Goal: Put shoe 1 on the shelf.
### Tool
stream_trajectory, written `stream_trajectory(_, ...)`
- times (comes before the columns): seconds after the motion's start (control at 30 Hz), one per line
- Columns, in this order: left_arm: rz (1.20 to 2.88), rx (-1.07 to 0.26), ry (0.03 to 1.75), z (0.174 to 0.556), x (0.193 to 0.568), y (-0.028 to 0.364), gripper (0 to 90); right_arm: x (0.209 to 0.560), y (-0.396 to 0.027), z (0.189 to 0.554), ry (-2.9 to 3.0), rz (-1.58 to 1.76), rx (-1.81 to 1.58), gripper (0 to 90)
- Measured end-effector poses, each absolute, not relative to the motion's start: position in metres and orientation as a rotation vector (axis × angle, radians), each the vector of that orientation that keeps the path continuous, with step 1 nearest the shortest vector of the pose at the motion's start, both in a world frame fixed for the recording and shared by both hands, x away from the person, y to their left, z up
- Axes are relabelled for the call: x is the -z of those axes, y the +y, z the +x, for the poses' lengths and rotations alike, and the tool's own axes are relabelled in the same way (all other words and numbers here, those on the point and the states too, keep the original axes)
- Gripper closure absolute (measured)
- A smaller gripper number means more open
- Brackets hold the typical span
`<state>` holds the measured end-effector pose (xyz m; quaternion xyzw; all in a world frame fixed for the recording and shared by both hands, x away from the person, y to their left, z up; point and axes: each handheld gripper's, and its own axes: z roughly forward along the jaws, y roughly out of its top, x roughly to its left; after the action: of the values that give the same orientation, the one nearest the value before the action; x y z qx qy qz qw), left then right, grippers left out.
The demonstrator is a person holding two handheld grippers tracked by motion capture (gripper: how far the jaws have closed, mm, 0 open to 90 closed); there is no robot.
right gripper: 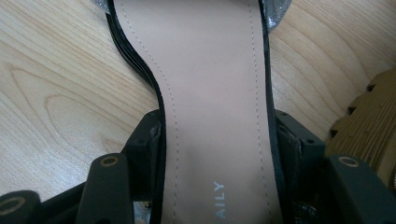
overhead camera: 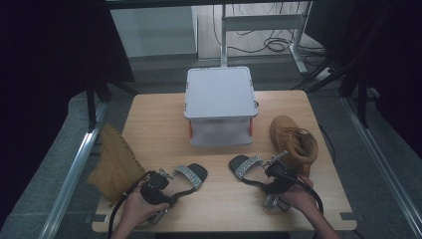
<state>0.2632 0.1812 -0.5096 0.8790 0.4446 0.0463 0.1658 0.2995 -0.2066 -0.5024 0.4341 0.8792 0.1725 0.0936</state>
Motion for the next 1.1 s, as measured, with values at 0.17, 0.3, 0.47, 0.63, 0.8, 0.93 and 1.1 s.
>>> stream_trajectory(0.17,2.5,-0.154,1.278,0.263,0.509,0.18,41.7,0.502,-0.207,0.299,2.606,1.289,-0.514,42.5)
stream_trajectory(0.3,2.48,-0.148,1.28,0.262,0.509,0.182,42.3,0.502,-0.207,0.299,2.608,1.29,-0.518,42.5)
stream_trajectory(0.47,2.454,-0.138,1.283,0.262,0.51,0.184,42.4,0.502,-0.208,0.298,2.592,1.301,-0.547,42.7)
stream_trajectory(0.63,2.427,-0.115,1.277,0.263,0.509,0.185,42.5,0.501,-0.211,0.297,2.587,1.318,-0.576,42.7)
stream_trajectory(0.8,2.391,-0.105,1.269,0.263,0.504,0.181,42.5,0.494,-0.211,0.291,2.557,1.309,-0.623,42.8)
stream_trajectory(0.93,2.368,-0.107,1.252,0.267,0.495,0.174,42.5,0.489,-0.21,0.288,2.551,1.315,-0.65,42.8)
stream_trajectory(1.1,2.301,-0.144,1.258,0.275,0.483,0.169,42.5,0.481,-0.206,0.287,2.548,1.336,-0.718,42.8)
